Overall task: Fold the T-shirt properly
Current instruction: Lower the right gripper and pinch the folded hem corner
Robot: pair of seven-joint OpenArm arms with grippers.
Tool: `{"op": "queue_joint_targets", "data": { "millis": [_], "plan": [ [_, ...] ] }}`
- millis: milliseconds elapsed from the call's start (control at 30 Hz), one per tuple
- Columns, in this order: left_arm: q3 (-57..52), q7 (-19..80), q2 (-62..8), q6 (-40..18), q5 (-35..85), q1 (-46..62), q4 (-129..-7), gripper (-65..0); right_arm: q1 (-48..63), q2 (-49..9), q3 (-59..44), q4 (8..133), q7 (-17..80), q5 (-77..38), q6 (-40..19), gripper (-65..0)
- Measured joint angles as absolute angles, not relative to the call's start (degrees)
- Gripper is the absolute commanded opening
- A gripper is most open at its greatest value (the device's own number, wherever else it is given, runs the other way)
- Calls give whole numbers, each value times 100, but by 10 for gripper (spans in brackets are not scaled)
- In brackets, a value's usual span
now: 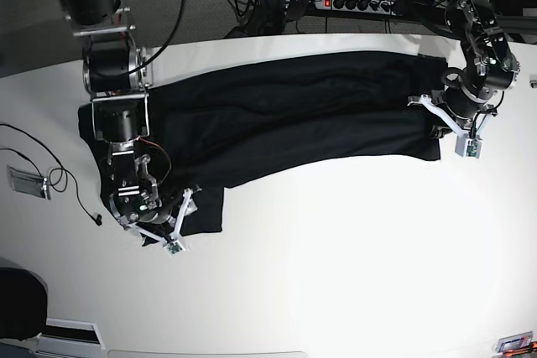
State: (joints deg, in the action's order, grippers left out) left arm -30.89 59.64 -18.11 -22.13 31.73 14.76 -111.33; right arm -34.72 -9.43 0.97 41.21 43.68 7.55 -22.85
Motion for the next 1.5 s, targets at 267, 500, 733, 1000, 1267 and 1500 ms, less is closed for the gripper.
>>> {"op": "queue_joint_targets", "data": {
  "millis": [267,500,733,1000,1267,1500],
  "plan": [
    [-3089,5964,-1809,-2211,3177,1496,-11137,-650,-3863,-661,104,3852,4405,777,-2309,-277],
    [-3089,5961,-1809,-2213,3192,1492,-11142,-650,-3905,-762,93,4440,4615,878,-2285,-277],
    [-3089,5959,-1811,-2211,3194,1476,-11144,-650,-3820,-735,97,3767,4390,864,-2294,-277],
    [-3089,5961,-1809,-2211,3183,1494,-11144,-650,-4119,-714,93,3024,3846,819,-2270,-277],
    [-3089,5961,-1811,-2211,3186,1494,-11142,-650,-4106,-729,91,2993,3811,808,-2268,-277],
    [-3089,5959,-1811,-2211,3273,1494,-11144,-650,-4534,-733,137,2963,3649,871,-2261,-279]
  ]
}}
